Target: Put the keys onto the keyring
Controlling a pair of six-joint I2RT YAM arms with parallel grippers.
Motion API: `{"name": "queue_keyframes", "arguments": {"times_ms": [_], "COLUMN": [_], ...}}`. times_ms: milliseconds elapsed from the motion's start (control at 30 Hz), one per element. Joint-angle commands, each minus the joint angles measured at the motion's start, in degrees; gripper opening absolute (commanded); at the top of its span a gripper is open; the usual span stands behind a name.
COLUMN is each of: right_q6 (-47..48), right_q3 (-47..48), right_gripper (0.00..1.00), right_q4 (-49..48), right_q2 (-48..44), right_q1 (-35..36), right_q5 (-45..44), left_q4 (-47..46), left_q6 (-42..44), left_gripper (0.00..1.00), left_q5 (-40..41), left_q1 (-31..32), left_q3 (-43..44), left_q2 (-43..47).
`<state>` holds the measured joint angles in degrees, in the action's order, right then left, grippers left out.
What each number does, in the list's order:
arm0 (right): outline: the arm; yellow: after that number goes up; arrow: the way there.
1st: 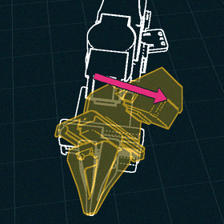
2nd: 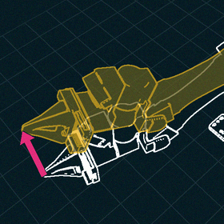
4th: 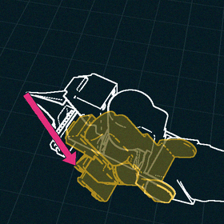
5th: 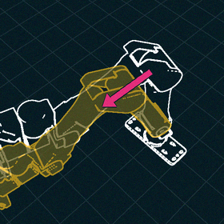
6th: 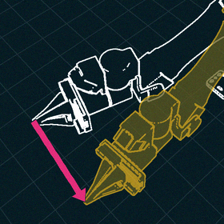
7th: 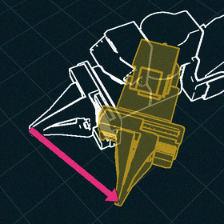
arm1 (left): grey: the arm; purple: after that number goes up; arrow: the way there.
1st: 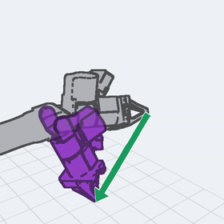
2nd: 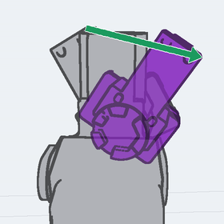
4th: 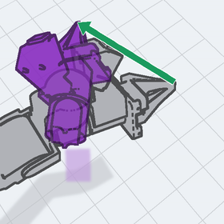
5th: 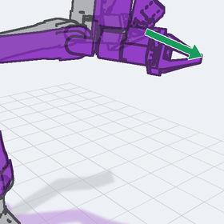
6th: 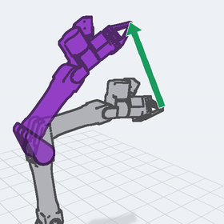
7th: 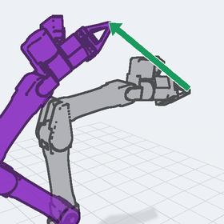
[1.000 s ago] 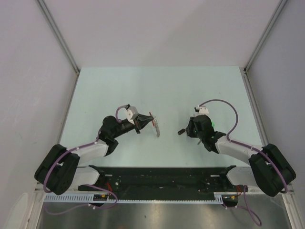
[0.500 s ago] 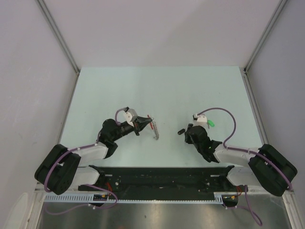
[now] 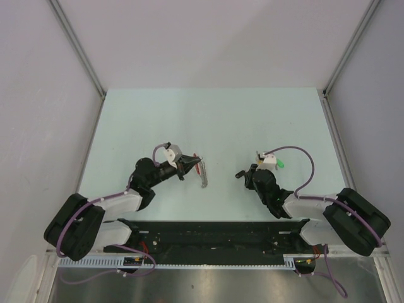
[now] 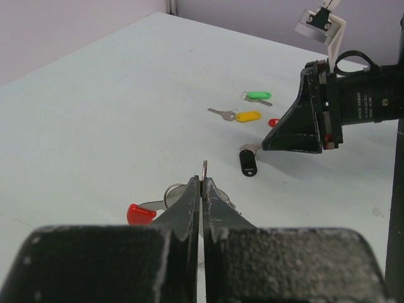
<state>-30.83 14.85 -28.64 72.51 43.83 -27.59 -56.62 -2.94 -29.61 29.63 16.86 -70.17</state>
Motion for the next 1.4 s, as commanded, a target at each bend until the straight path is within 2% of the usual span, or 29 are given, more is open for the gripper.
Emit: {"name": "queue_keyframes", "arguments": {"times_ms": [0,300,1367], "right_q6": [1.2,1.1,3.7], "right_q3": [0.3,1.0,1.3], "right_gripper": [0.25,0.24,0.22], "right_q4": [-6.1,-8.1,-11.3], "right_q2": [2.1,7.0,8.6], "right_q1": [0.3,0.3,-1.2], "right_q5": [-1.0,-1.5,-0.4], "left_q4": [-0.6,0.9,0.5], "left_q6": [1.5,2.1,1.1], "left_gripper": [0.0,0.0,0.0], "left_q5": [1.1,1.2,-0.4], "left_q1": [0.3,0.4,0.4], "left_q3": [1.3,2.1,3.0], "left_q2": [1.7,1.4,-0.2]}}
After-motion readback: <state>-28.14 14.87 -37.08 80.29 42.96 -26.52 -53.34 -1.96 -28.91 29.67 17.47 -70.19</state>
